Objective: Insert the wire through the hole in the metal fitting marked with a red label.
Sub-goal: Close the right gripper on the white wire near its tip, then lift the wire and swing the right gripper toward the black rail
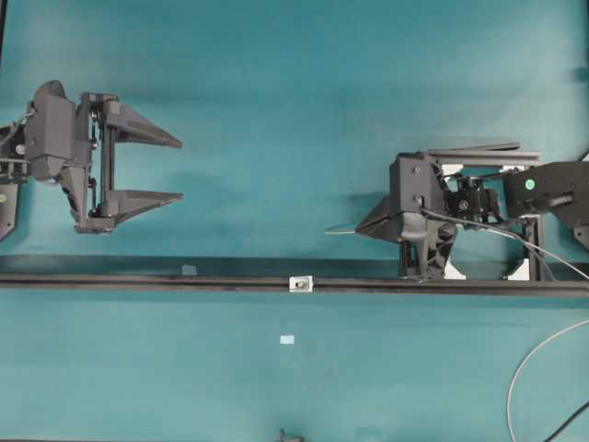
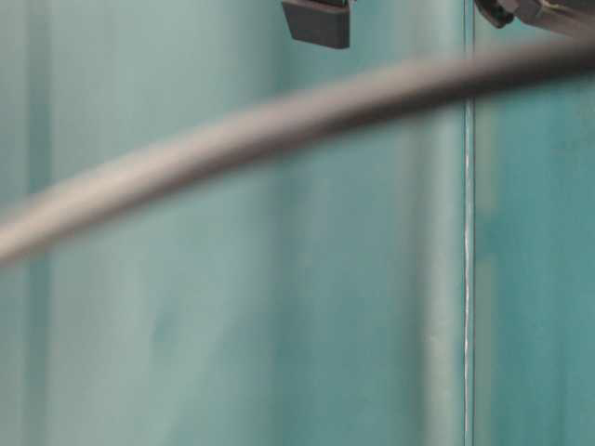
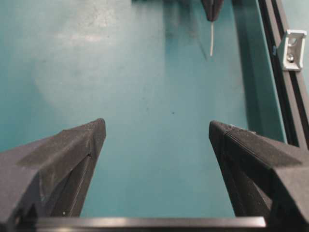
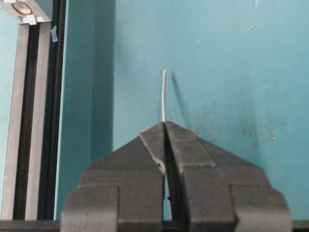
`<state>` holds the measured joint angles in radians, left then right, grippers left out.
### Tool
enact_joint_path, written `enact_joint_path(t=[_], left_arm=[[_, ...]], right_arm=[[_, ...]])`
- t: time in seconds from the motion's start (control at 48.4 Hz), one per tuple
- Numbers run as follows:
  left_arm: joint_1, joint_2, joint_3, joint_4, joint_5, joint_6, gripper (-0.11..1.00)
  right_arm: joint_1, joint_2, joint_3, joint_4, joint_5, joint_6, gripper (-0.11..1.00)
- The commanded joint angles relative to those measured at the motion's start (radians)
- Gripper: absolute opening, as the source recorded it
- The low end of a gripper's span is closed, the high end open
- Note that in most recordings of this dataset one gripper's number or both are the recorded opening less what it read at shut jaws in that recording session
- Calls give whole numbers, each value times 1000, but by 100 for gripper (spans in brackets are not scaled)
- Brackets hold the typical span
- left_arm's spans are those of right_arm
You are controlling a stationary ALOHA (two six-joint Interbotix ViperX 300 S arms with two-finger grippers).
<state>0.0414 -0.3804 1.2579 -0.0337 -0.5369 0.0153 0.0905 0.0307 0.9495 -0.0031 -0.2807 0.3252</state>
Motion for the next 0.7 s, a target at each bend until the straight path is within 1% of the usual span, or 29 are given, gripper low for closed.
enact_joint_path(t=[0.0,0.145,0.289,0.455,0.682], left_arm=[[-2,-5,-8,-2,-12,-3,77],[-2,-9,-9,-2,-11,-3,77],[-2,-17,-14,-2,-9,-2,77],[-2,-29,-17,-2,-8,-2,77],[-2,-57,-21,-2,-5,0,77]], right_arm=[[3,-12,-6,-2,-14,-2,-1],[3,-25,-6,-2,-15,-5,-1],[2,-81,-6,-3,6,-15,-1],[-6,-161,-2,-14,81,-25,-1],[-25,-272,-2,-54,175,-31,-1]])
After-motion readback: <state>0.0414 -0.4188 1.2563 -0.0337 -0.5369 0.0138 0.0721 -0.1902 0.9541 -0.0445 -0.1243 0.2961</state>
